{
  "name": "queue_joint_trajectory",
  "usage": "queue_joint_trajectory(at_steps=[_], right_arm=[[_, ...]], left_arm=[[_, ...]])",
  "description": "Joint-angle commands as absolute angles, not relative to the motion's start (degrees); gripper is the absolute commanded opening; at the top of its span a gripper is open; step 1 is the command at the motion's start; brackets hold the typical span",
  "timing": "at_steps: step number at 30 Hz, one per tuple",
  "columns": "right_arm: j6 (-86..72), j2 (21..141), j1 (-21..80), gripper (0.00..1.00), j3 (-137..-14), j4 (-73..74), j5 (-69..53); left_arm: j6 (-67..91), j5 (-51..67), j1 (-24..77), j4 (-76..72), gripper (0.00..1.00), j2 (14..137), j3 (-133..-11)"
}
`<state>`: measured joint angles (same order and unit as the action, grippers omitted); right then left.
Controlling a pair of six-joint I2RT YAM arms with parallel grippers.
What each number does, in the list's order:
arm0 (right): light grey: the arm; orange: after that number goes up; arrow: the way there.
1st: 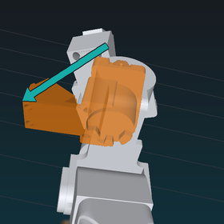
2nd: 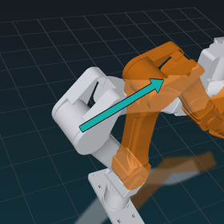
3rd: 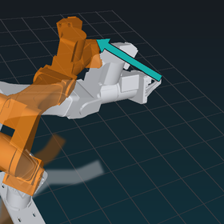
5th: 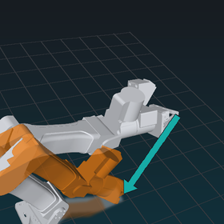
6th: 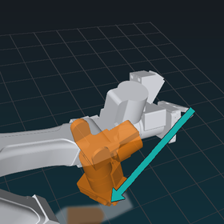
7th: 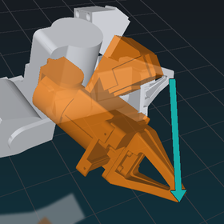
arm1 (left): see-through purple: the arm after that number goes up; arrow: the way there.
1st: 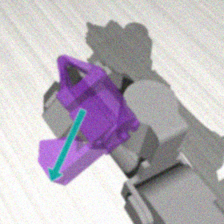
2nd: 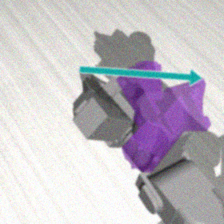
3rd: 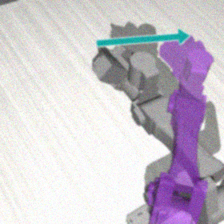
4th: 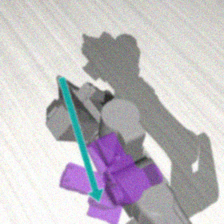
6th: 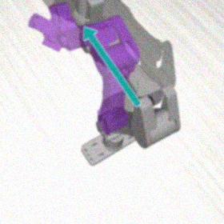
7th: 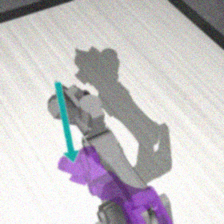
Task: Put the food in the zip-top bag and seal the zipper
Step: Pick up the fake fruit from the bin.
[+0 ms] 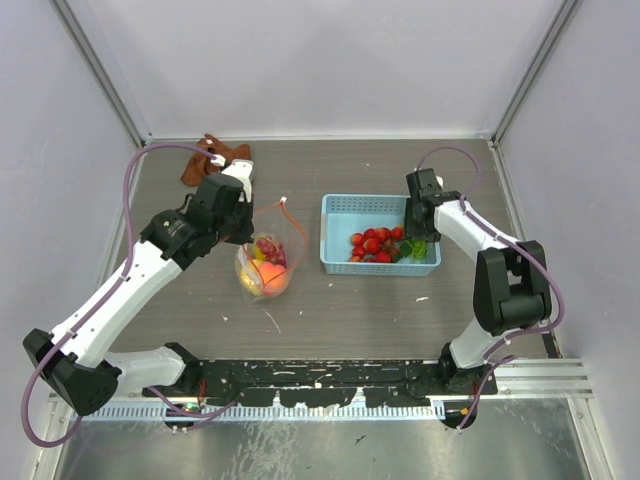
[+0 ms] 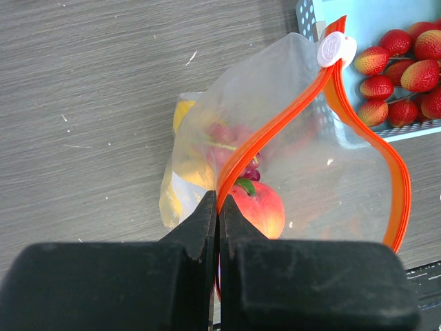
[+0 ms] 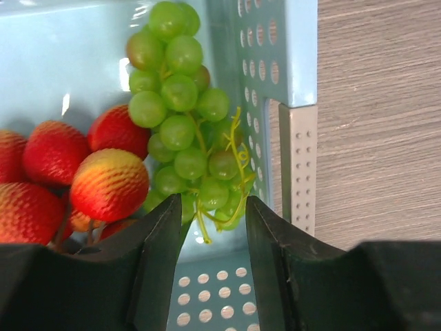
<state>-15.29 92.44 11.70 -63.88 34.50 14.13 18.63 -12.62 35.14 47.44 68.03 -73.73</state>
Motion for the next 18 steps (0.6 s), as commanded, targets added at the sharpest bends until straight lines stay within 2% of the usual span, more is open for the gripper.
queue_joint_trajectory(at_steps=[1, 5, 15, 18], right_arm=[[-16.2, 94.2, 11.1, 0.47, -63.6, 31.5, 16.2], [-16.5, 96.7, 10.9, 0.48, -63.3, 30.2, 16.3], [-16.2, 101.9, 10.9, 0.60, -63.9, 27.9, 13.0], [-16.0, 102.6, 11.0, 0.57, -64.1, 27.8, 10.9]], left_arm=[[18.5, -12.5, 34.9, 46.2, 0.00, 67.7, -76.2], [18.5, -12.5, 34.9, 46.2, 0.00, 67.7, -76.2], [18.5, -12.5, 34.9, 46.2, 0.00, 67.8, -76.2], [18.5, -12.5, 34.9, 46.2, 0.00, 67.9, -76.1]])
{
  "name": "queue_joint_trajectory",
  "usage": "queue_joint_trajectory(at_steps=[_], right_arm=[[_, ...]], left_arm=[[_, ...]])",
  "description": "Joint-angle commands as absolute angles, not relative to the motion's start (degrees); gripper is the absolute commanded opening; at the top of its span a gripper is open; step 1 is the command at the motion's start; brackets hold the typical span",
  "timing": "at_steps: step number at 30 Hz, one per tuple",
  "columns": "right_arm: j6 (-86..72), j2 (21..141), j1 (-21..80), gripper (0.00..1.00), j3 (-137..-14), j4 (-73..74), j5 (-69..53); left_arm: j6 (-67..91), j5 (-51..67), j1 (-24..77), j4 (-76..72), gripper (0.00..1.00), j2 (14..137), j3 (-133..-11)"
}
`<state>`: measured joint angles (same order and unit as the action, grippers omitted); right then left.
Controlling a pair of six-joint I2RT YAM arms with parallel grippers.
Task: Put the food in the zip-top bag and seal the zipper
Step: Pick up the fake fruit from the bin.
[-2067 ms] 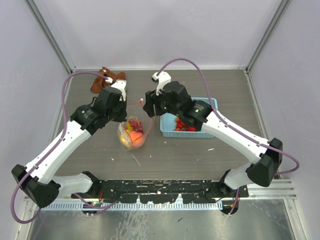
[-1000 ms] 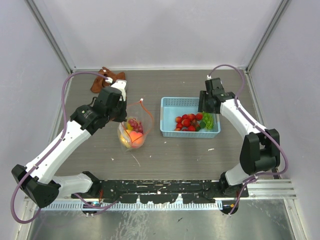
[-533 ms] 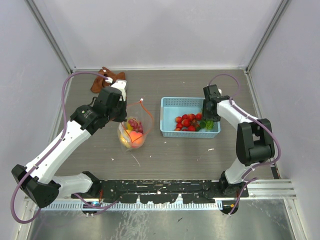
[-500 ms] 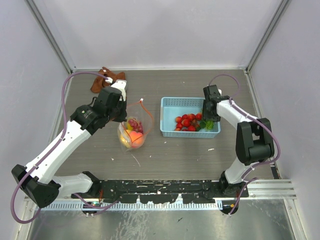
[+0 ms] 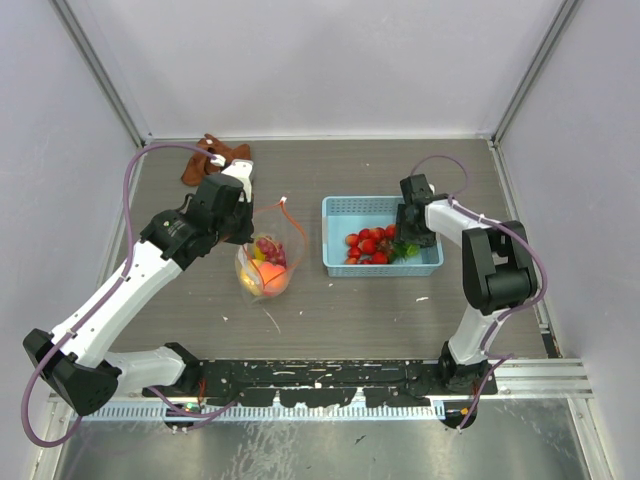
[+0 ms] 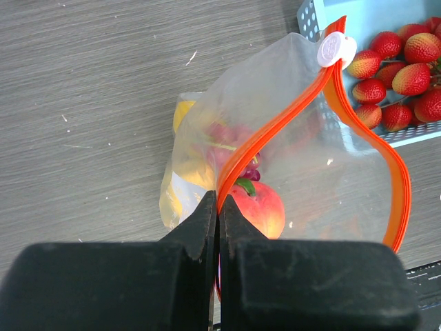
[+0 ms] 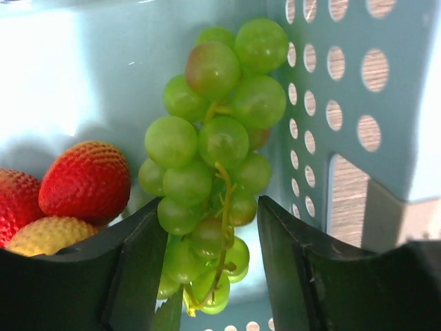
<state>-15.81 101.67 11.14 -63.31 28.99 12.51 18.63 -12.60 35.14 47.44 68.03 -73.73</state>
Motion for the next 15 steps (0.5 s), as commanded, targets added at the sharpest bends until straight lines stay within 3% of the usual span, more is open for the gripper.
queue_joint_trajectory(at_steps=[1, 10, 15], right_arm=[[-16.0, 102.3, 10.9, 0.55, -64.0, 27.9, 11.0], [-15.9, 96.2, 10.9, 0.24, -65.0, 30.5, 11.9], [-16.0, 92.1, 11.0, 0.17, -66.3, 32.7, 14.3]], left_arm=[[18.5, -12.5, 34.9, 46.2, 0.00, 67.9, -76.1], [18.5, -12.2, 34.9, 46.1, 0.00, 67.9, -76.1], [18.5, -12.2, 34.9, 46.1, 0.00, 67.8, -76.1]])
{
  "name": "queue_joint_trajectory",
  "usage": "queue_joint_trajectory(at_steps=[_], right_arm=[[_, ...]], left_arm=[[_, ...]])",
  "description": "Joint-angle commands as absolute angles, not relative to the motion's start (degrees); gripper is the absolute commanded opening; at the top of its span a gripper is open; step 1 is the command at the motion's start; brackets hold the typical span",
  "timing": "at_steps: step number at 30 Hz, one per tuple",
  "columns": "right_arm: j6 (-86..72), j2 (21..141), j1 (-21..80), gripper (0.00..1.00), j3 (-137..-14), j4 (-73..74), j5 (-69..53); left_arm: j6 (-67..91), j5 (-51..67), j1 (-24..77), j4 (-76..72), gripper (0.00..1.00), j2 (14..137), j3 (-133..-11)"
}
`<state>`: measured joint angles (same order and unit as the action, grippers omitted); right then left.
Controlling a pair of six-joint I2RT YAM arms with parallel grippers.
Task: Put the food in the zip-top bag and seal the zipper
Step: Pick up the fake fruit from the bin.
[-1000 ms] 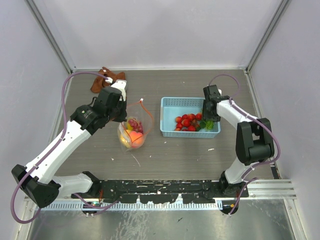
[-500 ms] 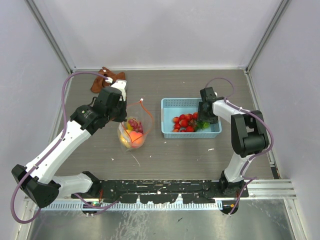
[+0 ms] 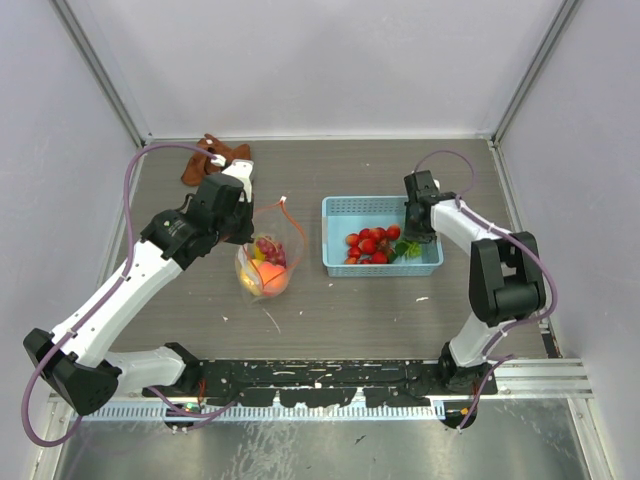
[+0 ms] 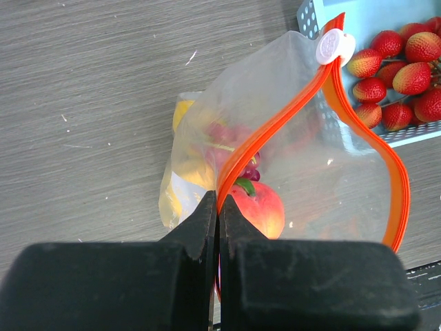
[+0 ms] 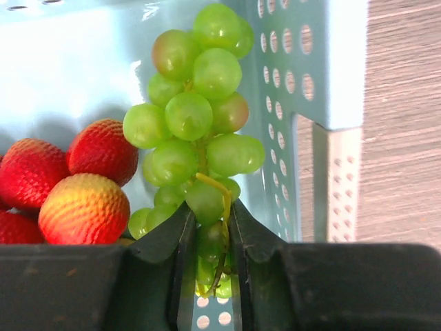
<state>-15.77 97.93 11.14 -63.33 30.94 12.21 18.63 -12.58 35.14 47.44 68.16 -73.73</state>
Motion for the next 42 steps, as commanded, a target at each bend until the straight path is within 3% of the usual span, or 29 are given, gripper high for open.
queue_joint_trajectory(at_steps=[1, 19, 26, 42], right_arm=[[-16.0, 91.3, 11.1, 0.16, -66.7, 33.2, 14.4], [-14.3, 78.2, 13.2, 0.13, -77.2, 41.4, 13.2], [-13.3, 76.2, 20.2, 0.13, -83.6, 44.0, 13.0], [-14.4, 76.8, 36.1, 0.12, -92.5, 44.3, -6.4]], left_arm=[[18.5, -12.1, 34.9, 46.1, 0.00, 67.8, -76.1], [18.6, -11.6, 34.9, 46.0, 0.00, 67.8, -76.0], [18.6, -11.3, 34.9, 46.0, 0.00, 67.9, -76.1], [18.7, -11.0, 34.9, 46.1, 0.00, 68.2, -76.1]])
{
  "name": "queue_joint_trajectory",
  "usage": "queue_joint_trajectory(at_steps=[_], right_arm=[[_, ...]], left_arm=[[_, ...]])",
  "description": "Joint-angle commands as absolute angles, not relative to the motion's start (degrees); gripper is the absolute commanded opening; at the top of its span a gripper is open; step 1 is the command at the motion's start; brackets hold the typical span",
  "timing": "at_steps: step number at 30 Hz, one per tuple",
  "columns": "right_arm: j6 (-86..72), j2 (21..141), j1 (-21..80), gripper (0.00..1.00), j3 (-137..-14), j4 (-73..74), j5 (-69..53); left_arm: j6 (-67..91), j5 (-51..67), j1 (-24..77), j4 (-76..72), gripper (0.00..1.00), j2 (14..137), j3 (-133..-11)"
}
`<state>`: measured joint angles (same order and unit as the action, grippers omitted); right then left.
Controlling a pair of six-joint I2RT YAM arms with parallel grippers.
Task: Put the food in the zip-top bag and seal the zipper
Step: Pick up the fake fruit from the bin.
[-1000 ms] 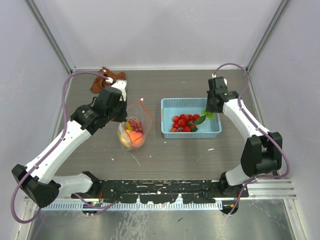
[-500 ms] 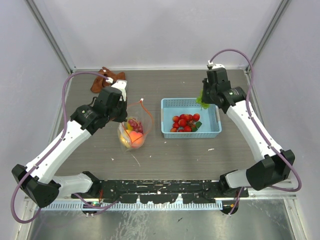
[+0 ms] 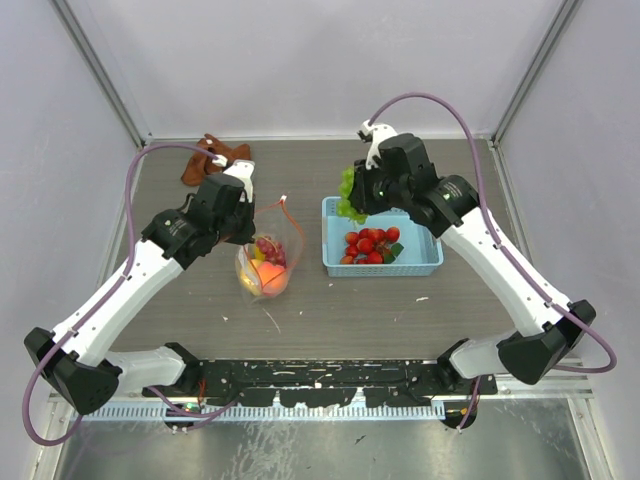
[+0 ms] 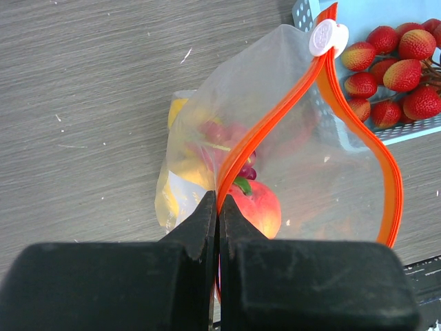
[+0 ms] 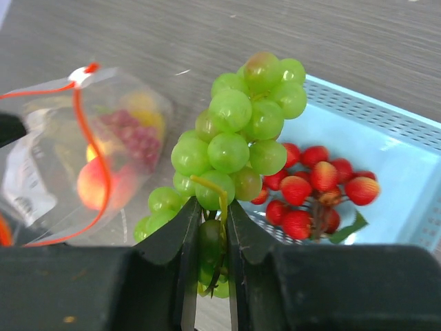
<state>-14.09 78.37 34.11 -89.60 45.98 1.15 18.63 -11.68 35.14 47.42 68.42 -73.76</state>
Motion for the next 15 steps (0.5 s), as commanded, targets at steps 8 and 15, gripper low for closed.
queue_joint_trajectory(at_steps=[8, 15], right_arm=[[-15.6, 78.1, 42.4, 0.12, -90.8, 38.8, -18.7], [-17.9, 80.1, 46.7, 0.14, -89.5, 35.0, -24.2]], left_arm=[[18.8, -10.8, 34.8, 46.0, 0.00, 68.3, -76.1], [18.9, -10.2, 34.9, 45.9, 0.00, 68.5, -76.1]])
